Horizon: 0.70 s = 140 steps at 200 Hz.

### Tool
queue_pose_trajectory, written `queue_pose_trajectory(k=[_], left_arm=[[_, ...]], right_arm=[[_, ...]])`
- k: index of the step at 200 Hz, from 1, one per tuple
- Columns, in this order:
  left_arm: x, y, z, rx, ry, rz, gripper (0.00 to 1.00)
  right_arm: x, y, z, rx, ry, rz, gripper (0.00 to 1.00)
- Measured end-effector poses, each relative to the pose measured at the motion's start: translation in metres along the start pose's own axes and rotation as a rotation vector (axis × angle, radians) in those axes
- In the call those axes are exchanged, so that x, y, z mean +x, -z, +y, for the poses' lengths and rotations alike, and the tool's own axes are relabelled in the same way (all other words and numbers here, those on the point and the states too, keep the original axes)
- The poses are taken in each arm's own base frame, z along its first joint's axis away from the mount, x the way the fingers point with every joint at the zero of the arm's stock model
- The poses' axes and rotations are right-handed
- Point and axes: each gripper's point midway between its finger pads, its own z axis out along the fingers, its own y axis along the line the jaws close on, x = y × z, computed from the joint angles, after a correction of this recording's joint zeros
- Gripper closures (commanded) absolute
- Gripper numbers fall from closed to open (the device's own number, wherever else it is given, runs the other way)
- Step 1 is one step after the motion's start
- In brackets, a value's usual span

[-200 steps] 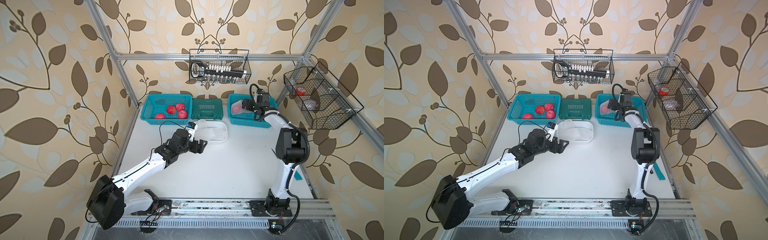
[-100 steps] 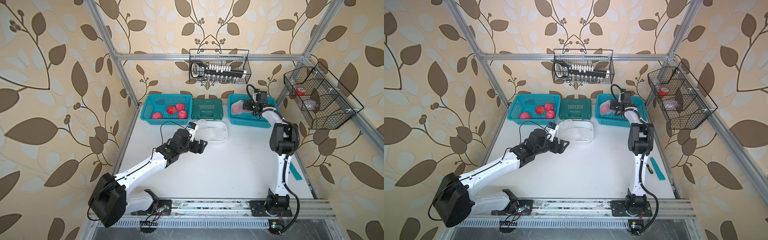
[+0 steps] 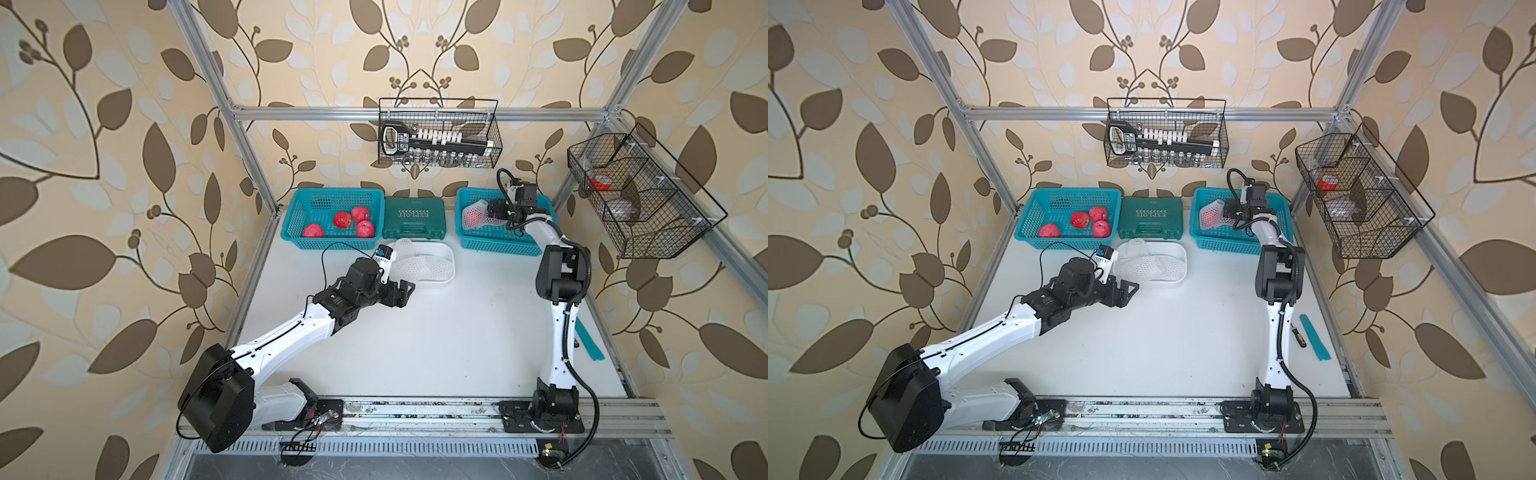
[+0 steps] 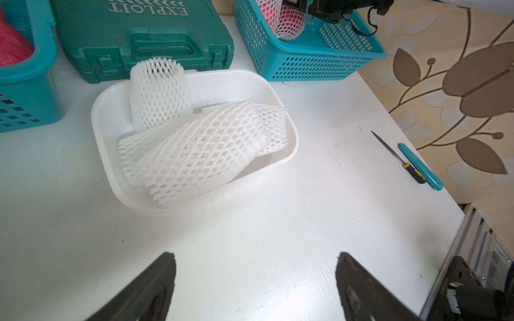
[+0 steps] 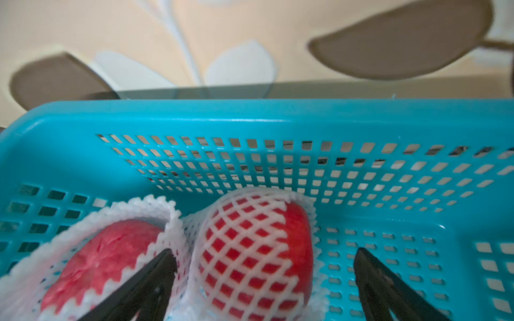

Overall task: Remove foam nets from apples
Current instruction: Pick up the apple from the basket.

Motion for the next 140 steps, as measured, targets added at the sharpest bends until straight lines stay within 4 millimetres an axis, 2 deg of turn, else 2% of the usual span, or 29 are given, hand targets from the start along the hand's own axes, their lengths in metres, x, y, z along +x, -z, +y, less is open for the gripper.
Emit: queue_pose_trajectory(k=[90,140], left_arm=[[0.004,-0.002,0.002,-0.005,0.001,0.015,0.09],[0.009,-0.007,0.004,-0.011,0.003,0.034,0.09]], right_arm=[[0.010,-0.027,-0.001,-0.007,-0.025,0.018,0.02],[0.017,-0.034,-0.003,-0.002,-0.031,0.030,0.11]])
